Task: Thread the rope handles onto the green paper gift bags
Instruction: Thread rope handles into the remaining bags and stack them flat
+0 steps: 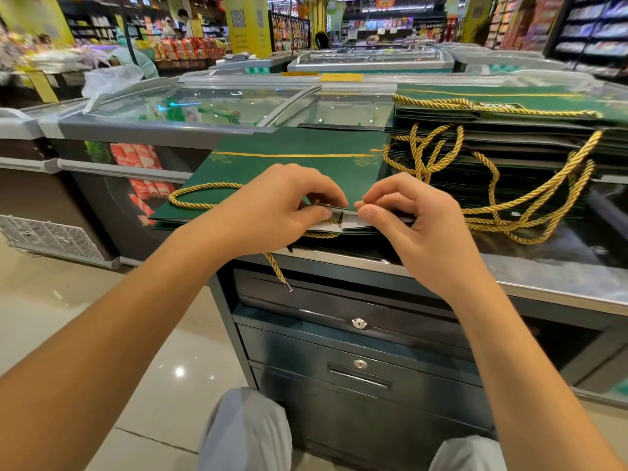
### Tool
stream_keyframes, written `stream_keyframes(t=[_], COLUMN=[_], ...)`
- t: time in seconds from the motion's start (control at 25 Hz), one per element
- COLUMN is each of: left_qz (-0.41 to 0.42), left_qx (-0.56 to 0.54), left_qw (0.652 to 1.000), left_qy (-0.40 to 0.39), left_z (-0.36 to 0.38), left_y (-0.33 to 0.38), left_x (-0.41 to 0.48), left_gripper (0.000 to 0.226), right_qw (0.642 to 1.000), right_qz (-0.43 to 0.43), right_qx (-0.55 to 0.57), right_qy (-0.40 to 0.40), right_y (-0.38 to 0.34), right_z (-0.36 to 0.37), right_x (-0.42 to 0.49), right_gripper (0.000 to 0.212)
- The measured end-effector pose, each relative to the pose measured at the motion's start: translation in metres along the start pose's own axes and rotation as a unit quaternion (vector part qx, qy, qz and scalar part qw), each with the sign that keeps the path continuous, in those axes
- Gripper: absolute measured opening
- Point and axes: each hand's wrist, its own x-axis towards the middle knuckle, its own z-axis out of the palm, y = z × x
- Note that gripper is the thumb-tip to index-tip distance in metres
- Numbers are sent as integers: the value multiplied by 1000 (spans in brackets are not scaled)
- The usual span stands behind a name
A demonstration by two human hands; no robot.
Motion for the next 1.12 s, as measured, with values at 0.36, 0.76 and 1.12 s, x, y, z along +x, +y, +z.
stream_keyframes(t=[0.36, 0.76, 1.12], left_qz=[-44, -85, -88], left_qx=[-67, -59, -45], left_qw=[997, 995, 995], left_qy=[-5, -17, -34], left_z=[10, 15, 12], left_y=[2, -4, -3], left_x=[4, 10, 7], left_gripper=[16, 16, 15], right_qw=[989, 974, 992], right_qz=[-79, -4, 34], right_qx=[-109, -205, -36], right_qy=[59, 94, -118], right_y=[3, -5, -14], right_z=[11, 31, -4], right_x=[-5, -5, -10], right_gripper=[19, 16, 18])
